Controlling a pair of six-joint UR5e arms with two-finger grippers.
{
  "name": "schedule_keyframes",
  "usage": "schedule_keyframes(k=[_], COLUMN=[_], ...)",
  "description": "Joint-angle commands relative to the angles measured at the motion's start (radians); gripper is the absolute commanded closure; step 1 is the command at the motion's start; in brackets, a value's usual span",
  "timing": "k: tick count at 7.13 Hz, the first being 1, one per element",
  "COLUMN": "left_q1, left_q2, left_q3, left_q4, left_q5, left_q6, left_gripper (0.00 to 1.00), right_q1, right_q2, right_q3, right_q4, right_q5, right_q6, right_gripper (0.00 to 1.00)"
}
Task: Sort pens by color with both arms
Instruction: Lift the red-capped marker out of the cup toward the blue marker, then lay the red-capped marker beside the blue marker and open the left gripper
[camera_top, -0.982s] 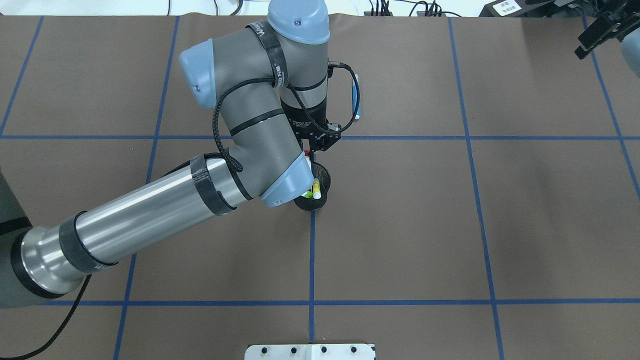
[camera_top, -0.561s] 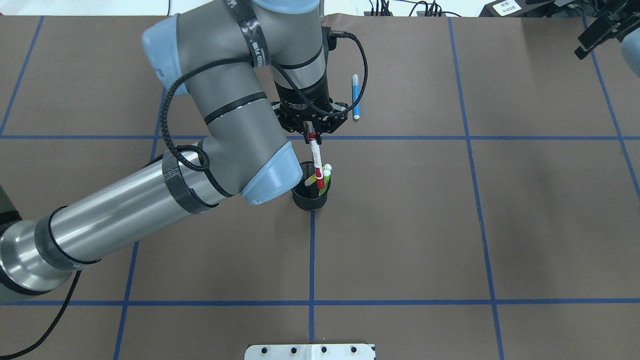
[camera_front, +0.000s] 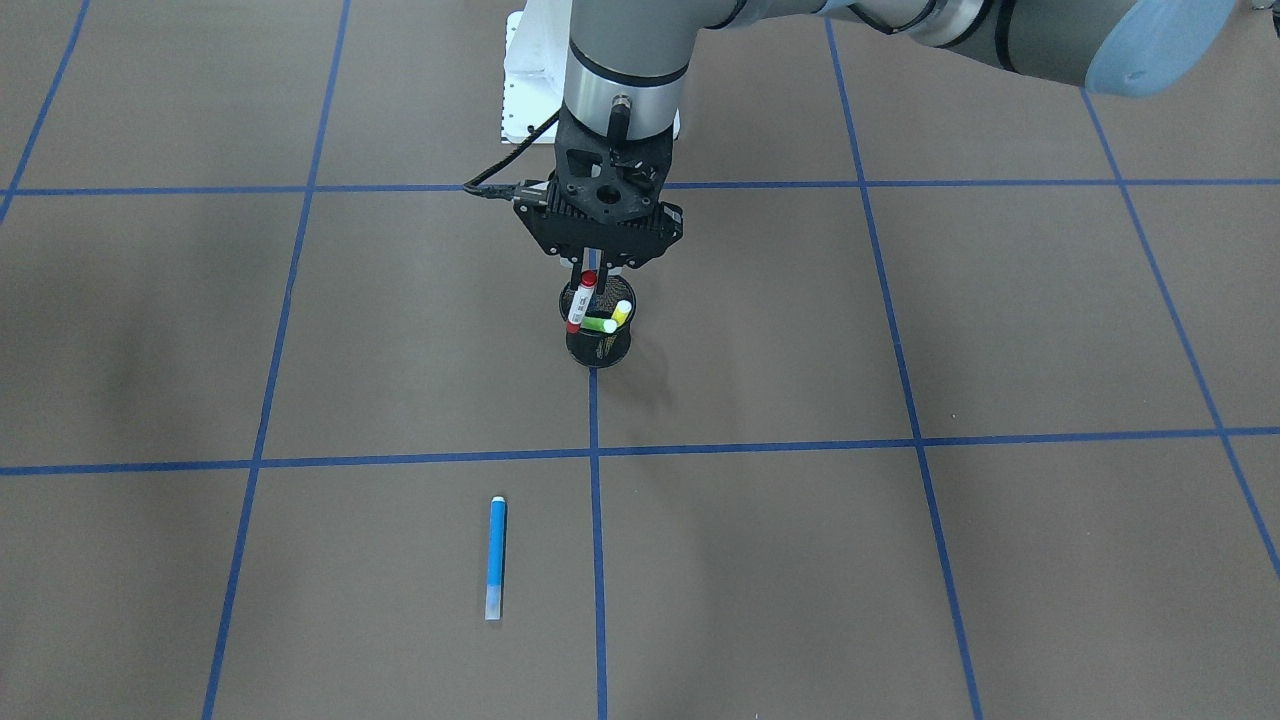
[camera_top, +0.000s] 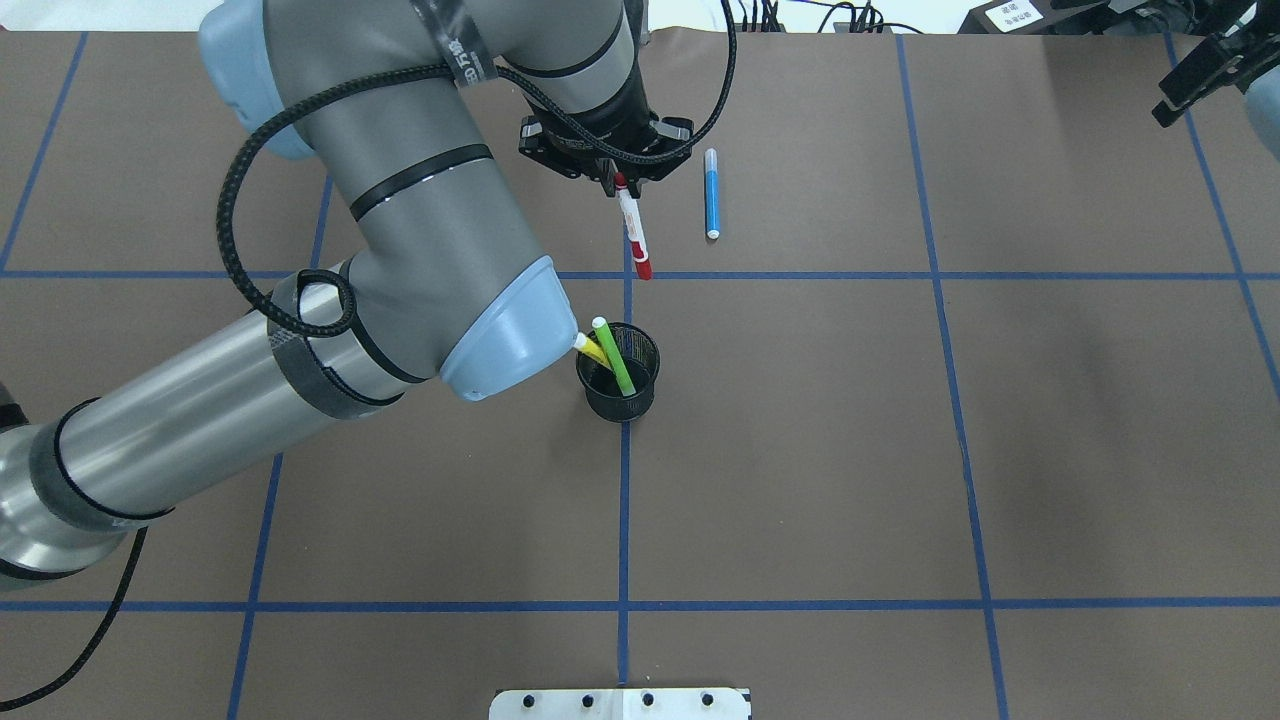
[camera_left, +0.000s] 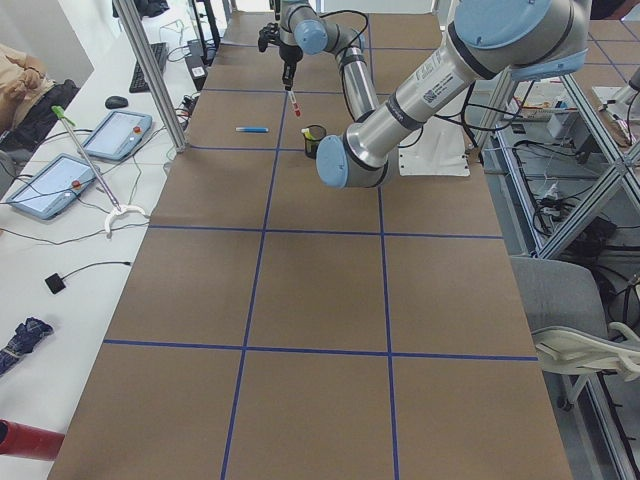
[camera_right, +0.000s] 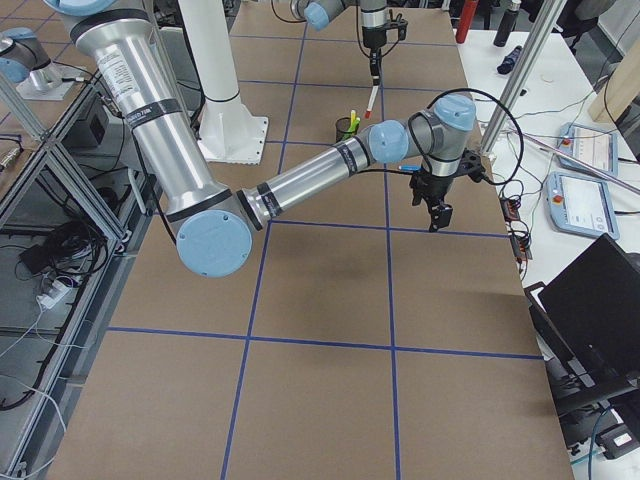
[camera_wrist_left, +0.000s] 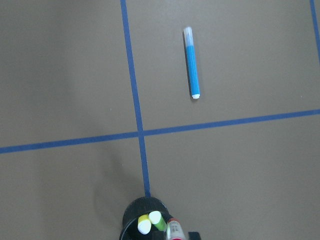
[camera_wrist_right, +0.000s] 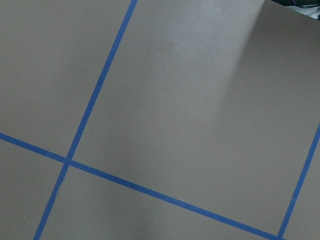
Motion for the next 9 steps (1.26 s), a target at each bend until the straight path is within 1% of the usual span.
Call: schedule_keyframes(k=[1,2,3,4,5,6,7,8,9], left_q1=[0.008,0.024,0.037,0.063,0.077,0.085,0.09,0.091,0.091], left_q2=[0.008,0.008,0.008,0.008,0.004,-0.005,-0.027,-0.053,-0.089], left_q3=[0.015,0.039,0.098,0.192,0.308,0.432,0.512,0.565,0.637], left_q4=[-0.146,-0.21,-0.315,-0.464,-0.608,-0.783,-0.854,-0.858,-0.859], left_q5=[0.175,0.257,0.335,0.444,0.524,0.59,0.642,0.688,0.698], left_q6=[-0.067,-0.083,-0.091,-0.093,-0.094,-0.093,-0.093,-0.091,-0.09], left_gripper=[1.0,1.0,1.0,1.0,1.0,1.0,1.0,1.0,1.0], right_q1=[0.0,0.0,0.0,0.0,0.0,0.0,0.0,0.0,0.0], right_q2=[-0.006,-0.006,-0.006,-0.006,-0.006,-0.006,-0.009,-0.01,-0.01], right_q3=[0.0,-0.002,-0.003,-0.008,-0.012,-0.014,-0.015,-0.017,-0.018], right_q4=[0.001,0.001,0.001,0.001,0.001,-0.001,-0.001,-0.001,-0.001], right_q5=[0.001,0.001,0.001,0.001,0.003,0.003,0.004,0.004,0.004], right_q6=[0.001,0.001,0.001,0.001,0.003,0.004,0.004,0.006,0.016], right_gripper=[0.0,0.0,0.0,0.0,0.0,0.0,0.0,0.0,0.0])
